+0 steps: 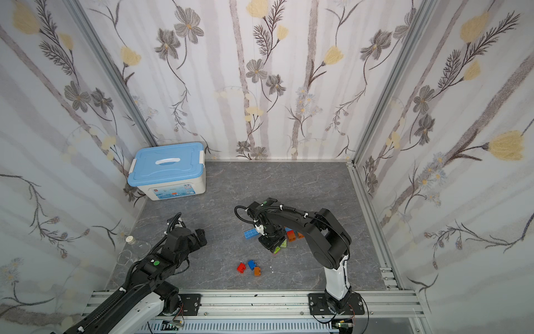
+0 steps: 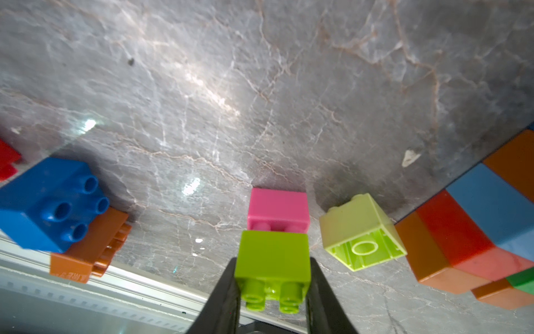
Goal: Assemble the letter h with lego
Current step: Assemble the lego brick with the lego brick.
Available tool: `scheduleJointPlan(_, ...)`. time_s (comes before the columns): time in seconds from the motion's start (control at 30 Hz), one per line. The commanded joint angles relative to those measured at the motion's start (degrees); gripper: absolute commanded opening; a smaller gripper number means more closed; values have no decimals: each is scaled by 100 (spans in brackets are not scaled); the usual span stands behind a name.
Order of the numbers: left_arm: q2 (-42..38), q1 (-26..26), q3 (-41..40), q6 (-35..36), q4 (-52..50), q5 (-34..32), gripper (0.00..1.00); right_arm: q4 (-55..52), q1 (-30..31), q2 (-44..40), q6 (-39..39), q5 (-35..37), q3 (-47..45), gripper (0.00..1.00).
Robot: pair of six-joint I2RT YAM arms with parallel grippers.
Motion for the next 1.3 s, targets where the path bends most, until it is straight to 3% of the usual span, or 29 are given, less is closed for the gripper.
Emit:
scheduleJointPlan(0.0, -1, 5, 33, 36, 44, -40, 100, 199, 4, 103, 192, -139, -202, 22)
scheduleJointPlan(1.27, -218, 1, -26, -5, -14, -56, 100, -286, -57, 445, 366, -112, 496, 20)
